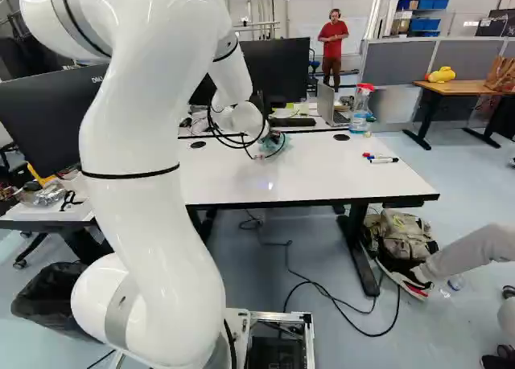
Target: Clean the table with the green towel
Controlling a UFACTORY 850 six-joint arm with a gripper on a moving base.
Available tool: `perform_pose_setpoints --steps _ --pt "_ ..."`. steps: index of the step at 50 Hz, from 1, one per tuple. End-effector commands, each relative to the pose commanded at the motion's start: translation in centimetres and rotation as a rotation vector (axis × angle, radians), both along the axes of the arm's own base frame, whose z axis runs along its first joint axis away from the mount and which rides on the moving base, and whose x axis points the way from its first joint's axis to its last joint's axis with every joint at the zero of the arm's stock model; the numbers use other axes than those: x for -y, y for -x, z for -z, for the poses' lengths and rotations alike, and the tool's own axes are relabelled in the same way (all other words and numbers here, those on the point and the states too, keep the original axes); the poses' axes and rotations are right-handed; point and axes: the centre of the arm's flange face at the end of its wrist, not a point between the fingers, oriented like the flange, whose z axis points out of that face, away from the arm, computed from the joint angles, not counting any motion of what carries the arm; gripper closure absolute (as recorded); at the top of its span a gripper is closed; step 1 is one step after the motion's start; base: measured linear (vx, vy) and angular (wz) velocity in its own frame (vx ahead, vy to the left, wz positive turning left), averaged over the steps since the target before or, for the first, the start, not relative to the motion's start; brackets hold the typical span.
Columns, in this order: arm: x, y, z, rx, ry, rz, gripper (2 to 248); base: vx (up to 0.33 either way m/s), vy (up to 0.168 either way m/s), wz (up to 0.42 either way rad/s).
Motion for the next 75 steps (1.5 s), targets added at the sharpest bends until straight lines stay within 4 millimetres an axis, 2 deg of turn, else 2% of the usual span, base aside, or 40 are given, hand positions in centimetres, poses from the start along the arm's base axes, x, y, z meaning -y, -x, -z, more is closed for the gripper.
perform_pose_setpoints --steps 75 --pt "-0.2 1.2 1.3 -0.190 -0.035 -0.001 190 0.000 0.000 0.000"
